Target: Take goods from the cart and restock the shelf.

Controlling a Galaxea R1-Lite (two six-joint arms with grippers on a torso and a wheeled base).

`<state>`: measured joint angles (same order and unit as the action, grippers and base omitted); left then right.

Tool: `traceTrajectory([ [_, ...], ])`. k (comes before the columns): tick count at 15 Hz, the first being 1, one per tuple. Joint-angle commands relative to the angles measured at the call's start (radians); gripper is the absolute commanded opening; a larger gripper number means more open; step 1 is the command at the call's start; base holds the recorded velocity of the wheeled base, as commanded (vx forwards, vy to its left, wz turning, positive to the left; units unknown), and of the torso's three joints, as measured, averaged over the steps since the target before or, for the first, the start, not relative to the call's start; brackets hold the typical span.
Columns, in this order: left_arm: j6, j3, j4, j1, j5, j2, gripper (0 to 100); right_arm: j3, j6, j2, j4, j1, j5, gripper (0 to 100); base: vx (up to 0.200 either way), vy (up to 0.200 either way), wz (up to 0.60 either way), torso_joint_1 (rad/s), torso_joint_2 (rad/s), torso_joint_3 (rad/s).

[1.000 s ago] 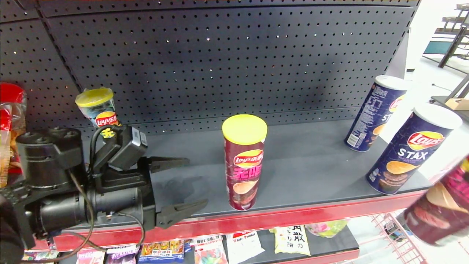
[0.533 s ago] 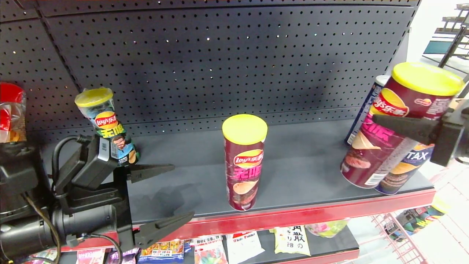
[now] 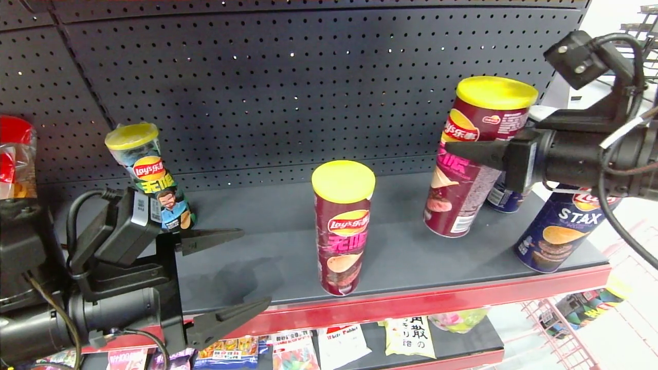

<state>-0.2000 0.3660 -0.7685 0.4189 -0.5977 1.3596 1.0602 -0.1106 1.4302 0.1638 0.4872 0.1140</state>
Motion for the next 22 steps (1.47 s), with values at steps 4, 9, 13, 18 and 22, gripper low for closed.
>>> traceTrajectory([
  [4, 0.001, -0.005, 0.002, 0.004, -0.001, -0.013, 100, 0.078, 0.002, 0.217, 0.14, 0.022, 0.032, 0, 0.0, 0.0, 0.0, 0.0, 0.0, 0.0],
  [9, 0.001, -0.024, 0.002, 0.003, 0.004, -0.019, 100, 0.219, 0.0, 0.371, 0.146, 0.024, 0.092, 0, 0.0, 0.0, 0.0, 0.0, 0.0, 0.0],
  [13, 0.002, -0.033, 0.0, 0.003, 0.009, -0.019, 100, 0.302, 0.0, 0.454, 0.146, 0.025, 0.096, 0, 0.0, 0.0, 0.0, 0.0, 0.0, 0.0],
  [18, 0.004, -0.032, 0.002, -0.005, 0.015, -0.01, 100, 0.396, 0.0, 0.553, 0.146, 0.03, 0.102, 0, 0.0, 0.0, 0.0, 0.0, 0.0, 0.0],
  [22, 0.011, -0.033, 0.002, -0.006, 0.029, -0.002, 100, 0.448, 0.002, 0.605, 0.146, 0.03, 0.116, 0, 0.0, 0.0, 0.0, 0.0, 0.0, 0.0],
])
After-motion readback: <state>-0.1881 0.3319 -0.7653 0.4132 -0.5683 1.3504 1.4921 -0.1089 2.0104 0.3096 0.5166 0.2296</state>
